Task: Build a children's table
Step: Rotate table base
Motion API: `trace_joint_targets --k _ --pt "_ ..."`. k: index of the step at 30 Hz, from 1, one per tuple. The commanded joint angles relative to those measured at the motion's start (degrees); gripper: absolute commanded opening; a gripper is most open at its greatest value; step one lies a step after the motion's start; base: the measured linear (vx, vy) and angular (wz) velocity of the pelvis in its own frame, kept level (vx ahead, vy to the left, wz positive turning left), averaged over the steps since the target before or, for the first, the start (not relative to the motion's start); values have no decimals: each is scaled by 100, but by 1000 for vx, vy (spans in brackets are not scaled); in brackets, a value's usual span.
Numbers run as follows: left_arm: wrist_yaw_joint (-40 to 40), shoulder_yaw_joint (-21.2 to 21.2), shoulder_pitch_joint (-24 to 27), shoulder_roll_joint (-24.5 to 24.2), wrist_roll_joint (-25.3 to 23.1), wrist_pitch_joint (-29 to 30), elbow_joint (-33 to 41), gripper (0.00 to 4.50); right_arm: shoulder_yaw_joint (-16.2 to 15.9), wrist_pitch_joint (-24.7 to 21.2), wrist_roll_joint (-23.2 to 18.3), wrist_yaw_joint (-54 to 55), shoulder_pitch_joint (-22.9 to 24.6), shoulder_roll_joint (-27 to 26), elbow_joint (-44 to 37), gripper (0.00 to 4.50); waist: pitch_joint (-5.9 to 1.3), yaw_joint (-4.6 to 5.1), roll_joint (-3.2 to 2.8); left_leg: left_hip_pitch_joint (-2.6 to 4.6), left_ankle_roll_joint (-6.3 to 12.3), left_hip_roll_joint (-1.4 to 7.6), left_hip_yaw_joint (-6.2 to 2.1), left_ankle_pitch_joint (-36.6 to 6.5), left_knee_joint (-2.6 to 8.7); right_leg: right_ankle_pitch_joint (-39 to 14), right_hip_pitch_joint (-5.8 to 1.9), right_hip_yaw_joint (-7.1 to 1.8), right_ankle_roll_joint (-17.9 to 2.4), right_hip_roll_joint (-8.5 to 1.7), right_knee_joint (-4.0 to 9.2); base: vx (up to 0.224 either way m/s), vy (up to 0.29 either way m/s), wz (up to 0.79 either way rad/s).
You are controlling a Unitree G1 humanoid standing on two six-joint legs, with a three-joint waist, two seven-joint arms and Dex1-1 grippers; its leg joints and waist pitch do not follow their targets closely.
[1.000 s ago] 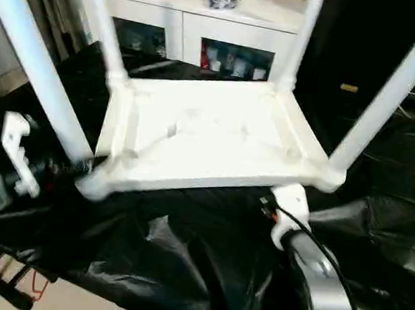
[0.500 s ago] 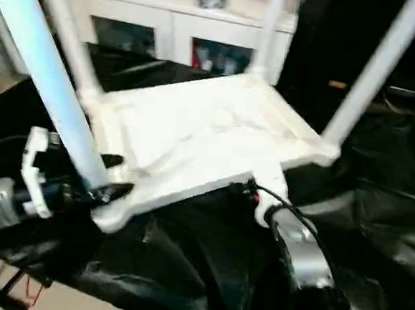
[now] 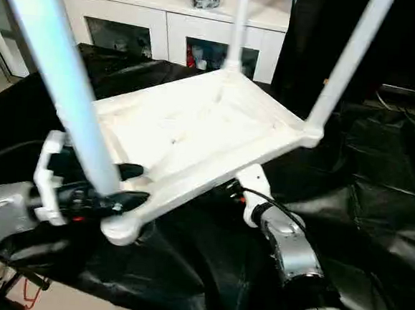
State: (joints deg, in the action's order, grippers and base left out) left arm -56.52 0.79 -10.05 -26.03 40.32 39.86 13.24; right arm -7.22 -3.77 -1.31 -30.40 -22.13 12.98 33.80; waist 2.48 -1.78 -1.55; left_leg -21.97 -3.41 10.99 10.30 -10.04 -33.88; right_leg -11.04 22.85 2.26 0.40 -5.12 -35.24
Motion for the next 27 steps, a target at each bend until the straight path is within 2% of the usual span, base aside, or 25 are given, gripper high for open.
trace_joint_targets --k 1,3,5,8,11,12,13,14,16,17,18,19,20,21,24,25,27 --pt "-42 -506 -273 241 72 -3 262 448 -287 243 -37 -231 -285 -288 -161 378 -271 -48 -23 109 -147 132 -51 -1961 476 -1751 -203 -155 -1100 -195 468 0 0 0" --pt "-38 -694 -469 474 -40 -79 119 448 -318 304 -8 -367 -355 -297 -71 378 -266 -49 -8 132 -194 137 -54 -2100 476 -1984 -182 -156 -1021 -195 501 0 0 0" --pt "-54 -847 -622 644 -64 -96 47 448 -350 342 9 -477 -383 -302 -43 378 -261 -48 11 108 -228 131 -70 -2181 486 -2187 -195 -148 -915 -208 520 0 0 0" --pt "-11 -970 -814 860 -78 -118 -50 448 -347 431 33 -504 -447 -320 79 378 -275 -14 46 34 -213 122 -95 -2024 495 -2134 -248 -129 -856 -219 508 0 0 0" --pt "-25 -1061 -926 999 -94 -136 -108 448 -344 463 37 -519 -469 -335 126 378 -278 -11 61 38 -156 113 -83 -1957 475 -2153 -228 -129 -854 -216 521 0 0 0" --pt "-34 -1110 -978 1081 -110 -147 -139 448 -345 477 42 -535 -473 -345 142 378 -297 -24 60 72 -101 118 -64 -1809 445 -1871 -204 -147 -963 -209 513 0 0 0" --pt "-36 -1190 -1050 1211 -124 -162 -189 448 -347 507 62 -594 -470 -365 160 378 -304 -21 77 71 -73 119 -55 -1735 437 -1721 -209 -149 -1014 -201 502 0 0 0" --pt "-32 -1216 -1072 1254 -131 -171 -210 448 -348 519 72 -614 -468 -371 166 378 -318 -35 66 65 -17 121 -50 -1570 423 -1418 -223 -148 -1121 -197 472 0 0 0" --pt "7 -1278 -1142 1374 -218 -258 -316 448 -347 544 100 -615 -479 -379 201 378 -328 -33 77 22 52 118 -53 -1365 419 -1135 -262 -130 -1196 -193 435 0 0 0" --pt "240 -1345 -1297 1637 -512 -560 -631 448 -335 589 124 -589 -510 -370 263 378 -337 -36 75 33 95 120 -48 -1278 405 -994 -257 -125 -1240 -188 428 0 0 0" --pt "312 -1364 -1353 1721 -600 -654 -748 448 -330 607 121 -590 -528 -366 298 378 -331 -29 74 37 130 116 -41 -1269 402 -972 -246 -127 -1255 -181 449 0 0 0" --pt "352 -1390 -1401 1782 -671 -731 -844 448 -325 618 116 -593 -541 -360 318 378 -348 -40 69 55 142 121 -34 -1207 378 -777 -261 -131 -1328 -188 423 0 0 0" --pt "399 -1428 -1436 1836 -749 -803 -919 448 -320 623 111 -596 -546 -353 322 378 -352 -47 75 35 179 116 -39 -1126 376 -629 -284 -126 -1361 -191 405 0 0 0" --pt "429 -1453 -1460 1871 -803 -853 -969 448 -316 628 110 -597 -551 -349 330 378 -349 -39 88 21 208 115 -42 -1100 379 -596 -295 -124 -1361 -192 406 0 0 0" --pt "543 -1519 -1548 2077 -990 -1088 -1203 448 -297 650 119 -604 -554 -328 342 378 -345 -46 76 45 299 116 -24 -1124 362 -596 -280 -126 -1429 -189 421 0 0 0" --pt "586 -1542 -1587 2168 -1045 -1184 -1299 448 -275 650 112 -621 -549 -322 339 378 -346 -56 58 57 295 121 -26 -1158 362 -636 -278 -124 -1431 -190 424 0 0 0" --pt "639 -1577 -1639 2275 -1154 -1315 -1429 448 -241 673 120 -624 -552 -318 362 378 -343 -66 58 58 273 125 -32 -1242 370 -750 -282 -122 -1422 -197 431 0 0 0"
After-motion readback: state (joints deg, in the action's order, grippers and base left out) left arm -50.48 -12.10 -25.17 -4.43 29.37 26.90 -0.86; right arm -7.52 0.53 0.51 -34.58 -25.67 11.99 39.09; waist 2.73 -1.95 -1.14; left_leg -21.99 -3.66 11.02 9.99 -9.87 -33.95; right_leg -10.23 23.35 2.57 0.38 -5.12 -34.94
